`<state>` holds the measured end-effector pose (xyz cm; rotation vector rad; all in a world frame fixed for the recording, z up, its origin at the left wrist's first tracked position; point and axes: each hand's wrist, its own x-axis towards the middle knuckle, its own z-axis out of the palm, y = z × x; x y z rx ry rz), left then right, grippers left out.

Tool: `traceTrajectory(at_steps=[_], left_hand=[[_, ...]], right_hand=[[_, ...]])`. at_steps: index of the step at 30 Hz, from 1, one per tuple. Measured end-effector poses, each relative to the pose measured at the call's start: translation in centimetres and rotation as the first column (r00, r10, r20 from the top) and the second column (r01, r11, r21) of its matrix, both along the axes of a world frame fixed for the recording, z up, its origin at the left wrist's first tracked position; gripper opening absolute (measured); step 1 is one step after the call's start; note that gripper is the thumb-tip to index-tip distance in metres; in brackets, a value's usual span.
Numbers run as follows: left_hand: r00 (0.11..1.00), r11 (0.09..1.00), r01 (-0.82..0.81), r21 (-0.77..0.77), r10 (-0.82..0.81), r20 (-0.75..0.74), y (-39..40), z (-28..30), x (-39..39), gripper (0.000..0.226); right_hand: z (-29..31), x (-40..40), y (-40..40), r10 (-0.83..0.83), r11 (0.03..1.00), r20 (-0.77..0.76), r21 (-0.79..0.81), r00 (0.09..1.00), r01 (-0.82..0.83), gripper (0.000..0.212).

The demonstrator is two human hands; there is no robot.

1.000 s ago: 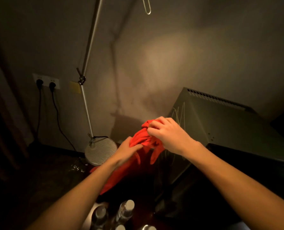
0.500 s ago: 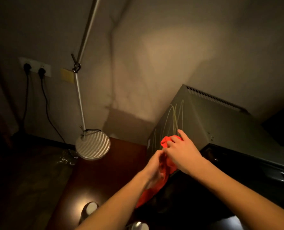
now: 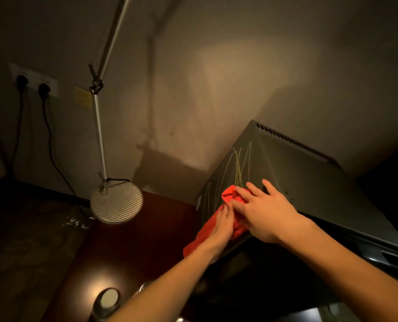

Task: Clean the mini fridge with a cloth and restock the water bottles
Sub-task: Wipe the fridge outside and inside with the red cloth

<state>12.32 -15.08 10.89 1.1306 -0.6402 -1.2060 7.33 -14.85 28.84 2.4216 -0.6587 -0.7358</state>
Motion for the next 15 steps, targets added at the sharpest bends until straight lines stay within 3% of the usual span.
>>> traceTrajectory(at_steps=[2,4,6,9,13,15], left_hand=[[0.984,1.000,-0.030,-0.001,0.029,0.178,-0.3,0.3,0.3,0.071],[0.975,0.994,-0.100,-0.037,0.105,0.194,-1.0,0.3,0.5,0.061],[0.970,0.981,-0.182,-0.062,0.190,0.151,-2.7,-0.3,0.7,0.059],[0.976,0.986,-0.167,-0.025,0.168,0.140,-4.1,0.5,1.2,0.068],[0.986,0.984,-0.098,-0.152,0.117,0.122,0.0,4.1,0.5,0.051],[0.983,0.978,-0.050,-0.205,0.084,0.162,1.7,3.8,-0.9,0.066]], right_hand=[[0.2,-0.2,-0.4,-0.024,0.999,0.075,-0.023,0.997,0.026,0.084],[0.5,-0.1,-0.9,-0.032,0.998,0.096,-0.057,0.995,0.037,0.095],[0.9,0.2,-1.4,-0.008,0.998,0.097,-0.063,0.995,0.014,0.090],[2.0,0.7,-2.3,0.029,0.999,0.131,-0.036,0.991,-0.024,0.075],[3.7,0.9,-4.0,-0.050,0.989,0.158,0.145,0.986,0.027,0.087],[4.0,1.0,-4.7,-0.093,0.962,0.122,0.265,0.988,0.058,0.098]])
